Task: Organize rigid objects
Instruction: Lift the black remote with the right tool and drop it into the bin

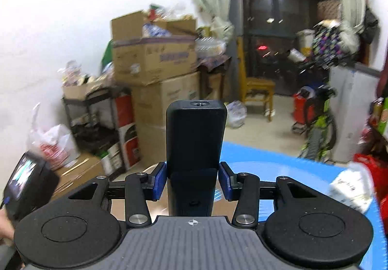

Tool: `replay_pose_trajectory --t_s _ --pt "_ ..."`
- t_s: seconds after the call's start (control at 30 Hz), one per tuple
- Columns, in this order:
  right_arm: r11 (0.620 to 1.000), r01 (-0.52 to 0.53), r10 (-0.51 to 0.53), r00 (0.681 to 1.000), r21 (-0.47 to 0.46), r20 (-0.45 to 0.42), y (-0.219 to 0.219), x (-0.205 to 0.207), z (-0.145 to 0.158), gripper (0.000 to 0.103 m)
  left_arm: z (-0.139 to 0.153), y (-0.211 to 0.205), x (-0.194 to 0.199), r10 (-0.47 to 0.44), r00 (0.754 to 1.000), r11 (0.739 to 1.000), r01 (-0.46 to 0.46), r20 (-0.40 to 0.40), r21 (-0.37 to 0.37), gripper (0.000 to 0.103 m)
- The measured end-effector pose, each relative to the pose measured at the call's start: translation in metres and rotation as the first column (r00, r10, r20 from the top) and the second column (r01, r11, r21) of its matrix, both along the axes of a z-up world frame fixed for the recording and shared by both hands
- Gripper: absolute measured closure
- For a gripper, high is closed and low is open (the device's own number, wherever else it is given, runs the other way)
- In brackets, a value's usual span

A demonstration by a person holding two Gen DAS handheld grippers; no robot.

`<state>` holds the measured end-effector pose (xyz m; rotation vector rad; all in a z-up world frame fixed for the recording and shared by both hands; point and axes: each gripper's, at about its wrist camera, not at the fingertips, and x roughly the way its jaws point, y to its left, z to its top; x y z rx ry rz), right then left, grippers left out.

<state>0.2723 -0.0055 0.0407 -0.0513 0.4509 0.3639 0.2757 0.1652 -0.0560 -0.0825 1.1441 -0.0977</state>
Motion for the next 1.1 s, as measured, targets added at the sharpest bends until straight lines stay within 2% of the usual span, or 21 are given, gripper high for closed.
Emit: replay_pose_trajectory --t_s 0.13,0.27,0.3,0.33,0.53,0.67,0.73,1.0,1.1 --pt "0.999 -0.044 0.048 0.991 0.032 -0.124 0.013 0.010 -0.025 0.051 0.000 -0.001 0.000 -0.001 1.000 1.000 0.001 0.000 -0.002 0.097" --pt "0.998 -0.054 0.055 0.988 0.012 -0.147 0.025 0.017 -0.036 0.052 0.000 -0.001 0.000 -0.001 1.000 1.000 0.001 0.000 -0.007 0.097" --pt "0.998 -0.064 0.068 0.983 0.029 -0.170 0.026 0.022 -0.038 0.073 0.000 -0.001 0.000 -0.001 1.000 1.000 0.001 -0.001 -0.007 0.097" --pt "0.998 -0.052 0.055 0.979 0.019 -0.196 0.029 0.027 -0.040 0.090 0.000 -0.002 0.001 -0.001 1.000 1.000 0.001 -0.001 -0.007 0.097" --pt "1.000 0.010 -0.017 0.948 -0.024 -0.319 0.030 0.055 -0.071 0.091 0.000 0.000 0.001 0.002 1.000 1.000 -0.002 0.000 -0.007 0.097" --pt "0.999 0.016 -0.033 0.932 -0.051 -0.362 0.027 0.054 -0.090 0.091 -0.001 0.000 0.000 0.001 1.000 1.000 -0.001 0.002 -0.008 0.097" --pt "0.999 0.023 -0.034 0.923 -0.034 -0.383 0.023 0.055 -0.093 0.091 0.000 0.000 0.000 0.001 1.000 1.000 -0.001 0.003 -0.005 0.097" --pt "0.998 0.056 -0.054 0.949 -0.004 -0.310 -0.007 0.047 -0.067 0.081 0.000 0.003 -0.001 0.004 1.000 1.000 -0.004 0.003 -0.012 0.097" --pt "0.995 0.104 -0.098 0.960 0.010 -0.263 -0.033 0.040 -0.051 0.072 0.000 0.003 -0.001 0.003 1.000 1.000 -0.003 0.003 -0.010 0.097"
